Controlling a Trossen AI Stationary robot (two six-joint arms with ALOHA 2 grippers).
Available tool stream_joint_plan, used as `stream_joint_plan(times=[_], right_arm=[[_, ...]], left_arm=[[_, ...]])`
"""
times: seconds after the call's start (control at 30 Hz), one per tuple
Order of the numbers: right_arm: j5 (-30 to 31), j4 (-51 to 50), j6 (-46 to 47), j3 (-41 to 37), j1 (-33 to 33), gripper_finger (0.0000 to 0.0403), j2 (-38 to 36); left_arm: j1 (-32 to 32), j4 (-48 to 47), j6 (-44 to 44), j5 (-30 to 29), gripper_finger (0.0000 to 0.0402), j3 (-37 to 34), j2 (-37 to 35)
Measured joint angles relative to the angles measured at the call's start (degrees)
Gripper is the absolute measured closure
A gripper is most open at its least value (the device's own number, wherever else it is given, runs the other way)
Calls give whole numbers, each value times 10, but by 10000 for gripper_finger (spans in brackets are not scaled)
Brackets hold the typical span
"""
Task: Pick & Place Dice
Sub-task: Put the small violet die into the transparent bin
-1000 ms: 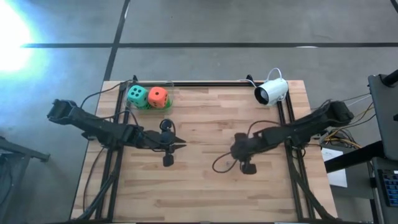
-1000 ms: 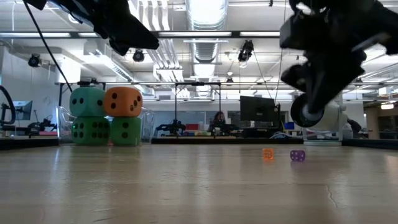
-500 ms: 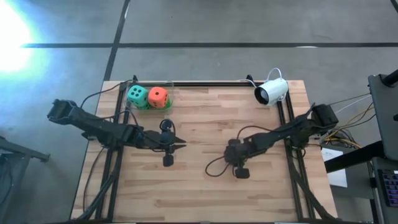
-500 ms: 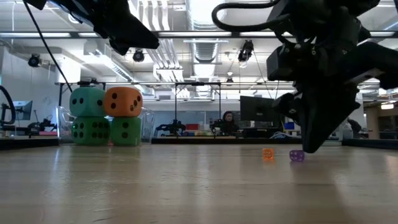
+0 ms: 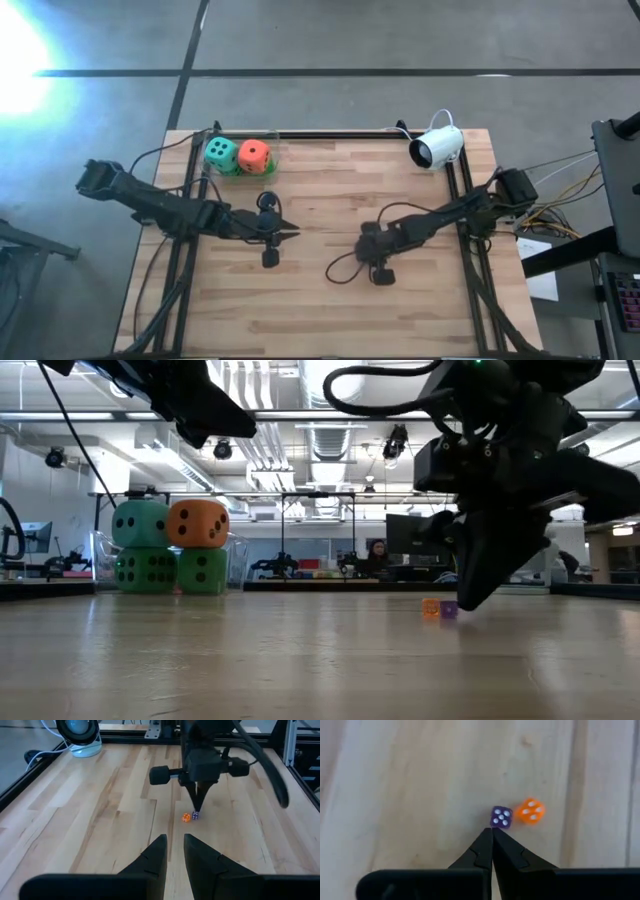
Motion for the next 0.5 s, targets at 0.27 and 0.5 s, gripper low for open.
stream_joint_plan(times=[0.27, 0.5], right_arm=[[40, 10, -34, 31, -3, 395, 44], [72, 20, -73, 88, -5, 394, 93]], left_arm=[[0, 2, 0, 0, 335, 0, 0], [-2, 3, -2, 2, 335, 0, 0]])
